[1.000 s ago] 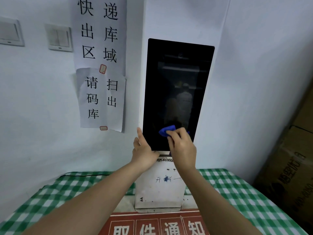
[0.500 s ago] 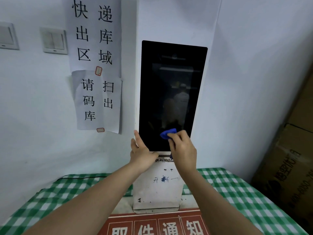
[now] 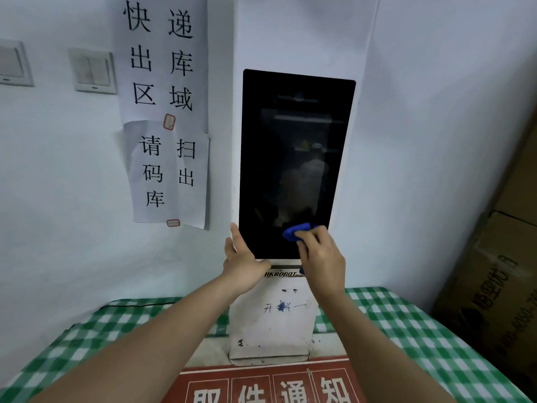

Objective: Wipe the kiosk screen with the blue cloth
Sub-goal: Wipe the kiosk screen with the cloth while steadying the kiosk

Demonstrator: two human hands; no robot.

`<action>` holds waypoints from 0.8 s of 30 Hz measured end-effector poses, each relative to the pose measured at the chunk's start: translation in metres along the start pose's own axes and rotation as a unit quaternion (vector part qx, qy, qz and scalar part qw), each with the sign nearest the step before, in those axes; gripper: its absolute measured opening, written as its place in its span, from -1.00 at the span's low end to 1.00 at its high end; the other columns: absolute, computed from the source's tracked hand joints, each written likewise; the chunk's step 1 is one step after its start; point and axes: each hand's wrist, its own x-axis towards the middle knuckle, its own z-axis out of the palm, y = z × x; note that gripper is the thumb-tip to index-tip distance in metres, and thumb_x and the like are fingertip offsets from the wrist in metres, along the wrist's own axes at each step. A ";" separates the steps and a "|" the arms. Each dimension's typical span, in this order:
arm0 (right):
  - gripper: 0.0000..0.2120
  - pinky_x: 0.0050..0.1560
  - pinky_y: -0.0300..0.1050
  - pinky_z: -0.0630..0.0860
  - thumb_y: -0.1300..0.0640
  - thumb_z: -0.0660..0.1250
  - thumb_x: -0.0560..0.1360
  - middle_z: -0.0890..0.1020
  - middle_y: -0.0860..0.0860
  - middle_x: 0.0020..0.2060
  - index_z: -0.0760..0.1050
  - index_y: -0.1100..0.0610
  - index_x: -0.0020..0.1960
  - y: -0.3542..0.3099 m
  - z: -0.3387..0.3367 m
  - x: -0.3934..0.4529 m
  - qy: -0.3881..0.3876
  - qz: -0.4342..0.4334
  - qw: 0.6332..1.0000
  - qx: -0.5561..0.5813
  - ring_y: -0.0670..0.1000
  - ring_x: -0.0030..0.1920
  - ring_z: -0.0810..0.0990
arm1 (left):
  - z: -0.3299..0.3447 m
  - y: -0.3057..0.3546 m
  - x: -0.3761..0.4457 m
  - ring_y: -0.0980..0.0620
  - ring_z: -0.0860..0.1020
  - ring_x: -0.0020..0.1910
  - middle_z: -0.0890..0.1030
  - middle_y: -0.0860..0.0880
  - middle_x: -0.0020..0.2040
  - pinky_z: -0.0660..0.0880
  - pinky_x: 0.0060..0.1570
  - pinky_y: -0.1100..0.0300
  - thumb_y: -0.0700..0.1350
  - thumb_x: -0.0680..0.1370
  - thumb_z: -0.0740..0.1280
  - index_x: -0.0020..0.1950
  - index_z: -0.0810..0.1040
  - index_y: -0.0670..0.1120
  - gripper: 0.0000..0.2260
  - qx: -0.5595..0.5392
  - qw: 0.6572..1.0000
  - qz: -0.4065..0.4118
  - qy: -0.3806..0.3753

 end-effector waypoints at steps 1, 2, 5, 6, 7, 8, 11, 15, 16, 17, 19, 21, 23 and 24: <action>-0.82 -0.58 -0.13 0.38 0.28 0.40 0.45 0.53 0.04 -0.16 0.59 0.17 0.05 -0.002 -0.001 0.003 0.012 0.006 1.000 0.005 0.03 -0.26 0.52 | 0.000 0.000 0.000 -0.15 0.26 0.45 -0.16 -0.01 0.56 0.31 0.38 0.01 -0.15 0.48 0.32 0.48 -0.45 0.11 -0.04 -0.002 1.000 -0.001 0.002; -0.82 -0.59 -0.11 0.39 0.28 0.40 0.45 0.53 0.04 -0.16 0.59 0.18 0.05 -0.003 -0.001 0.002 0.013 0.003 1.000 0.003 0.03 -0.26 0.52 | 0.001 0.001 0.000 -0.16 0.26 0.45 -0.15 -0.01 0.56 0.32 0.38 -0.01 -0.15 0.48 0.32 0.48 -0.44 0.11 -0.04 -0.003 1.000 -0.004 0.005; -0.76 -0.62 -0.15 0.33 0.32 0.46 0.37 0.52 0.04 -0.19 0.57 0.16 0.02 0.005 0.008 -0.017 -0.025 -0.012 0.999 -0.025 0.04 -0.28 0.50 | 0.004 0.001 0.002 -0.19 0.28 0.43 -0.14 -0.01 0.56 0.34 0.37 -0.05 -0.13 0.46 0.33 0.48 -0.44 0.12 -0.03 -0.004 1.000 -0.005 0.018; -0.72 -0.62 -0.18 0.28 0.34 0.49 0.32 0.51 0.03 -0.20 0.57 0.15 -0.01 0.011 0.012 -0.025 -0.044 -0.019 0.998 -0.036 0.04 -0.30 0.48 | 0.005 0.001 0.001 -0.19 0.29 0.43 -0.13 -0.01 0.56 0.35 0.35 -0.05 -0.13 0.46 0.33 0.48 -0.43 0.12 -0.03 -0.004 1.000 -0.004 0.024; -0.68 -0.61 -0.20 0.23 0.36 0.51 0.28 0.50 0.03 -0.20 0.56 0.14 -0.03 0.014 0.013 -0.030 -0.063 -0.028 0.996 -0.048 0.04 -0.32 0.47 | 0.005 0.001 0.001 -0.20 0.31 0.41 -0.12 -0.01 0.56 0.37 0.34 -0.06 -0.13 0.46 0.33 0.48 -0.43 0.12 -0.03 -0.004 1.000 -0.003 0.028; -0.66 -0.61 -0.21 0.20 0.36 0.52 0.26 0.49 0.03 -0.21 0.56 0.14 -0.04 0.017 0.013 -0.032 -0.076 -0.039 0.995 -0.057 0.04 -0.33 0.46 | 0.005 0.002 0.001 -0.21 0.32 0.40 -0.12 -0.01 0.56 0.38 0.33 -0.05 -0.13 0.46 0.33 0.49 -0.43 0.12 -0.03 -0.003 1.000 -0.003 0.030; -0.72 -0.62 -0.17 0.28 0.34 0.47 0.34 0.49 0.01 -0.20 0.56 0.12 -0.01 0.015 0.002 -0.019 -0.066 -0.036 0.996 -0.047 0.03 -0.31 0.47 | 0.005 0.003 0.001 -0.21 0.31 0.41 -0.15 -0.02 0.56 0.35 0.35 -0.06 -0.10 0.48 0.31 0.49 -0.44 0.10 -0.05 -0.005 1.000 -0.011 0.028; -0.83 -0.51 -0.06 0.45 0.24 0.35 0.49 0.52 0.04 -0.13 0.57 0.14 0.07 0.006 -0.013 0.013 0.021 0.053 0.998 0.017 0.04 -0.27 0.50 | 0.009 0.009 -0.005 -0.21 0.22 0.47 -0.22 -0.04 0.56 0.27 0.41 -0.04 -0.08 0.51 0.29 0.50 -0.41 0.07 -0.09 -0.010 0.999 -0.011 0.034; -0.83 -0.52 -0.07 0.44 0.25 0.36 0.49 0.52 0.05 -0.14 0.57 0.16 0.07 0.007 -0.013 0.013 0.027 0.043 0.999 0.011 0.04 -0.27 0.50 | 0.011 0.010 -0.006 -0.20 0.20 0.48 -0.23 -0.05 0.56 0.26 0.41 -0.04 -0.08 0.52 0.29 0.50 -0.41 0.06 -0.10 -0.012 0.999 -0.011 0.038; -0.83 -0.54 -0.08 0.43 0.27 0.38 0.47 0.53 0.06 -0.14 0.57 0.17 0.06 0.009 -0.011 0.009 0.023 0.030 0.999 0.001 0.05 -0.27 0.50 | 0.012 0.011 -0.008 -0.20 0.18 0.48 -0.23 -0.05 0.56 0.26 0.42 -0.04 -0.08 0.52 0.29 0.51 -0.40 0.06 -0.11 -0.015 0.999 -0.010 0.039; -0.79 -0.57 -0.10 0.41 0.30 0.42 0.43 0.53 0.05 -0.15 0.57 0.16 0.05 0.019 -0.005 -0.007 -0.004 0.015 1.000 -0.021 0.05 -0.27 0.51 | 0.013 0.011 -0.009 -0.20 0.17 0.49 -0.24 -0.04 0.56 0.25 0.42 -0.05 -0.08 0.52 0.28 0.51 -0.40 0.06 -0.12 -0.017 0.999 -0.004 0.037; -0.73 -0.62 -0.12 0.36 0.34 0.47 0.34 0.52 0.03 -0.18 0.56 0.15 0.00 0.029 0.002 -0.024 -0.044 0.005 0.998 -0.045 0.06 -0.30 0.50 | 0.012 0.010 -0.008 -0.20 0.18 0.48 -0.24 -0.04 0.56 0.26 0.42 -0.05 -0.08 0.52 0.28 0.51 -0.39 0.04 -0.12 -0.009 0.999 -0.003 0.033; -0.70 -0.64 -0.16 0.28 0.36 0.51 0.28 0.52 0.03 -0.21 0.57 0.15 -0.05 0.033 0.003 -0.032 -0.065 -0.013 0.996 -0.061 0.08 -0.34 0.49 | 0.010 0.009 -0.008 -0.21 0.21 0.46 -0.23 -0.04 0.56 0.29 0.40 -0.04 -0.09 0.51 0.29 0.52 -0.38 0.03 -0.11 -0.003 1.000 -0.005 0.030; -0.72 -0.64 -0.17 0.27 0.35 0.52 0.28 0.52 0.03 -0.22 0.57 0.15 -0.06 0.033 0.002 -0.031 -0.065 -0.022 0.995 -0.065 0.07 -0.34 0.49 | 0.009 0.010 -0.008 -0.21 0.23 0.46 -0.23 -0.04 0.56 0.29 0.39 -0.04 -0.09 0.51 0.29 0.52 -0.38 0.03 -0.11 -0.002 1.000 -0.007 0.028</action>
